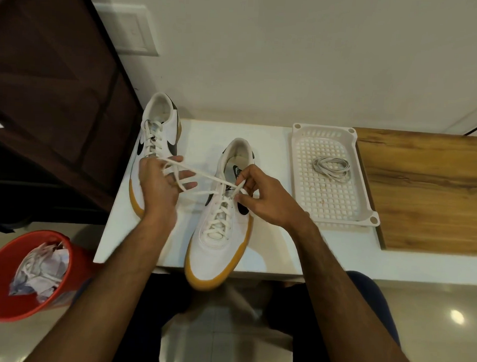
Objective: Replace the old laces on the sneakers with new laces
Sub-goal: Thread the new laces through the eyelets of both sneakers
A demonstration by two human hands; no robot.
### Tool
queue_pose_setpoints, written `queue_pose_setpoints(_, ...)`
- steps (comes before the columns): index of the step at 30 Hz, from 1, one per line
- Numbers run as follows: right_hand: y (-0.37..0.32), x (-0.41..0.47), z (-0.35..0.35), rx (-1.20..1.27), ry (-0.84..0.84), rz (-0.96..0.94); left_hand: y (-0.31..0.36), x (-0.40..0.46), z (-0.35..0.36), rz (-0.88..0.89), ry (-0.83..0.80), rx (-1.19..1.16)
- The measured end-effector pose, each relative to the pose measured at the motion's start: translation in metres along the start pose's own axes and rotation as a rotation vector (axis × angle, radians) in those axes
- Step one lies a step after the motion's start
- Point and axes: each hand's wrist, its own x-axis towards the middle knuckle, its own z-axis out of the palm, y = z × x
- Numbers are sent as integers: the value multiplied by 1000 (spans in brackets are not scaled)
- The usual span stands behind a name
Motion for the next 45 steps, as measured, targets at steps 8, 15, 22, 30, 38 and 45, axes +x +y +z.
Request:
queue_pose_setpoints(8,-1,1,2,-5,3,6,2,-12,4,415,-479,632)
queue_pose_setpoints(15,1,2,2,-2,8,1,-25,-17,6,943,-660,1327)
queue_pose_setpoints(22,1,2,-2,-4,-24,14,-31,-26,21,658,-392,1029)
queue_pose_setpoints(30,0,1,-5,8,-34,15,23,-9,-9,213,30,123)
queue_pose_setpoints(38,-5,-2,0,-88,14,-57,-9,-16,-1,727,-208,1271)
queue_pose_setpoints(45,-8,-5,7,-115,36,-119,-20,-22,10,869,-483,1480)
